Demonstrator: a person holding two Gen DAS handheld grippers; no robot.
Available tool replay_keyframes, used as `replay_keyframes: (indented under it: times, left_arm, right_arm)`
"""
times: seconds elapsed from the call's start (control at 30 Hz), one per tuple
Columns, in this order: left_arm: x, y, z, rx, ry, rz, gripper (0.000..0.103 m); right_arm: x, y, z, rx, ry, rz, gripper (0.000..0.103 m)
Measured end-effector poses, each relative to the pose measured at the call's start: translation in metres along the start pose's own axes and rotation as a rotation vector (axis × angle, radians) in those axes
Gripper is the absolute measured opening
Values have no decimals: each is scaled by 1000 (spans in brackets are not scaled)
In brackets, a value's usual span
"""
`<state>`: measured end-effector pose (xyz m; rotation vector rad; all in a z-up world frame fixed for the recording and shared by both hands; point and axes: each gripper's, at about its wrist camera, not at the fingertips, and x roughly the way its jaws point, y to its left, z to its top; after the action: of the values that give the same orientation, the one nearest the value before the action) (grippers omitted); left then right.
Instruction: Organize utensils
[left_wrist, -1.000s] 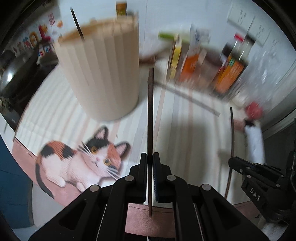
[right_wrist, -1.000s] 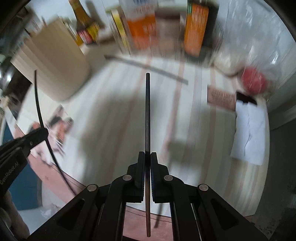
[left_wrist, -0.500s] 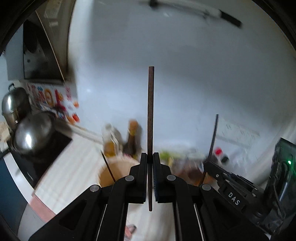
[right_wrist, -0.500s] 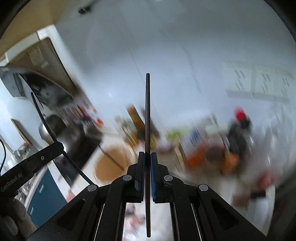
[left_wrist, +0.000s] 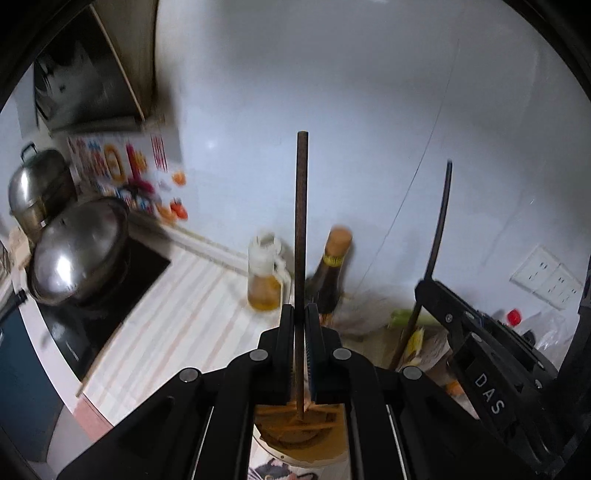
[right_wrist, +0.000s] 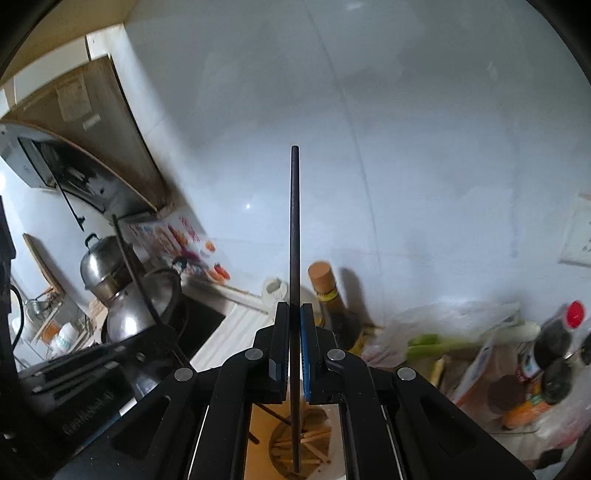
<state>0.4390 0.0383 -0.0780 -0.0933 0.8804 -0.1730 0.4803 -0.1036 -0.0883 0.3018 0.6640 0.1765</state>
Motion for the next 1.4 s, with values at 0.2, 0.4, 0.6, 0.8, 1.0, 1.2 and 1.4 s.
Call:
replay_keyframes:
  times: [0.2,0.4,0.6,0.8,1.0,1.2,1.4]
  left_arm:
    - [18,13,-9,-46,90,-47,6]
    - [5,21,-11,-56,71,67,67]
    - [-19,31,-35,-75,10,138,96]
    - [-28,25,-73,-39,-22,257,103]
    - [-36,20,-108,-57,0,280,103]
    - [-61,14,-134,-83,-14,286,103]
    - [-106,-1,-155,-82,-63,262,103]
  right_arm:
    - [30,-4,-20,-10,114,20,7]
    - [25,-20,-24,-3,178,15,36]
    - [-6,-37,-28,-25,185,-58,57]
    - [-24,-38,-57,-144,224,-178,99]
    - [-36,-28,-92,-230,268,-229,101]
    - [-65,-29,-104,-235,249,-234,101]
    - [-124,-23,-115,-239,191,-256,101]
